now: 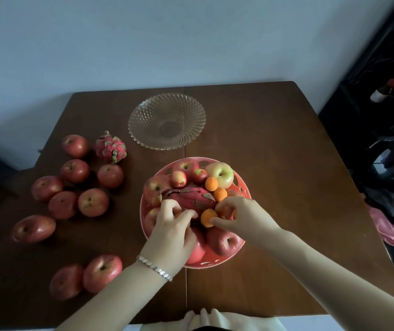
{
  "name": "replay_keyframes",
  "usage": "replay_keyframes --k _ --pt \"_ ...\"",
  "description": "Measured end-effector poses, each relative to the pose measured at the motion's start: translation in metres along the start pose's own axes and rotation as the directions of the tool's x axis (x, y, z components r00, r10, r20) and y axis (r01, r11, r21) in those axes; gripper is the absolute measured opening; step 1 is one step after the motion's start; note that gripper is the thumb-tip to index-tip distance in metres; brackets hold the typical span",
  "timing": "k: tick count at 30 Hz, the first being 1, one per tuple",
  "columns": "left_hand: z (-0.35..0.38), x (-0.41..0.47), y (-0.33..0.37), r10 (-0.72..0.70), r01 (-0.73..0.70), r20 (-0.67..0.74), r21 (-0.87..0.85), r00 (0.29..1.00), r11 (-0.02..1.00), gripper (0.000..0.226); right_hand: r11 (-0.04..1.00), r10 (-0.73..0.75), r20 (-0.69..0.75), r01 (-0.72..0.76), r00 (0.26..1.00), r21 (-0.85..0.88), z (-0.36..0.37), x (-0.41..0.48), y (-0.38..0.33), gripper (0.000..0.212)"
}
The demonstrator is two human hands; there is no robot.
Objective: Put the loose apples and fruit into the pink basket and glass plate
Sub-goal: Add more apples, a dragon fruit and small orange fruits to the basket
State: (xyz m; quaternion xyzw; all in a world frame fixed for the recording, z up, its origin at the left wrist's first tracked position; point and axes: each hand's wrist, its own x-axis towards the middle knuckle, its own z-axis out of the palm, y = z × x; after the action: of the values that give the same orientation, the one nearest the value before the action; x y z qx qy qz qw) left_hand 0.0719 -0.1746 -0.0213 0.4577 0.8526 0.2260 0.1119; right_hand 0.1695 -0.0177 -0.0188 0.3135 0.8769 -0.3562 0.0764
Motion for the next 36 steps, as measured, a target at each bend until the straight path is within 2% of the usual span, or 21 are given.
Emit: replay_keyframes --k 2,5,8,13,15,18,21,22,25,28,31,33,36 --pt "0.01 -0.006 -0.005 0.076 -0.076 -0.01 0.003 0.997 0.997 0.04 1.0 0.0 -0.022 0.001 1.0 0.03 -0.002 0.0 0.0 0.033" --pt "0.023 -0.008 -0.013 0.101 -0.101 -0.036 -0.013 0.994 0.995 0.047 0.989 0.016 -0.067 -0.006 0.998 0.148 -0.003 -0.003 0.002 0.025" --pt "0.025 -0.006 -0.016 0.069 -0.078 -0.07 -0.13 0.995 0.988 0.038 0.983 0.007 -0.073 0.006 0.997 0.183 -0.004 -0.009 0.004 0.013" --pt "0.027 -0.01 -0.014 0.065 -0.076 -0.105 -0.101 0.992 0.992 0.025 0.987 -0.017 0.025 0.013 1.0 0.162 -0.003 -0.018 -0.001 0.024" --pt "0.025 -0.012 -0.014 0.075 -0.084 -0.108 -0.075 0.991 0.994 0.033 0.985 -0.037 0.012 0.034 0.999 0.169 -0.003 -0.019 -0.004 0.024" --pt "0.018 -0.013 -0.018 0.037 -0.056 -0.141 -0.133 0.989 0.99 0.034 0.972 -0.115 -0.121 0.137 0.986 0.189 -0.002 -0.018 -0.012 0.029" --pt "0.007 -0.013 -0.026 -0.061 -0.004 -0.242 -0.258 0.968 0.966 0.02 0.919 -0.25 -0.386 0.343 0.888 0.193 -0.002 -0.014 -0.023 0.03" --pt "0.003 -0.013 -0.03 -0.104 0.02 -0.277 -0.29 0.955 0.957 0.017 0.894 -0.298 -0.43 0.408 0.852 0.188 0.001 -0.011 -0.029 0.03" --pt "-0.009 -0.013 -0.043 -0.199 0.1 -0.326 -0.296 0.924 0.95 0.019 0.804 -0.518 -0.396 0.59 0.758 0.076 0.026 0.002 -0.043 0.03" --pt "-0.013 -0.015 -0.05 -0.227 0.14 -0.315 -0.275 0.921 0.951 0.021 0.743 -0.669 -0.268 0.632 0.693 -0.22 0.061 0.013 -0.043 0.031" --pt "-0.011 -0.018 -0.053 -0.198 0.125 -0.286 -0.256 0.937 0.959 0.02 0.731 -0.668 -0.244 0.559 0.703 -0.391 0.072 0.015 -0.043 0.03" --pt "-0.006 -0.021 -0.052 -0.201 0.133 -0.253 -0.262 0.946 0.956 0.018 0.738 -0.656 -0.27 0.524 0.705 -0.425 0.072 0.011 -0.044 0.023" --pt "0.0 -0.024 -0.047 -0.132 0.077 -0.217 -0.247 0.967 0.966 0.017 0.755 -0.635 -0.27 0.508 0.724 -0.414 0.072 0.008 -0.039 0.014"
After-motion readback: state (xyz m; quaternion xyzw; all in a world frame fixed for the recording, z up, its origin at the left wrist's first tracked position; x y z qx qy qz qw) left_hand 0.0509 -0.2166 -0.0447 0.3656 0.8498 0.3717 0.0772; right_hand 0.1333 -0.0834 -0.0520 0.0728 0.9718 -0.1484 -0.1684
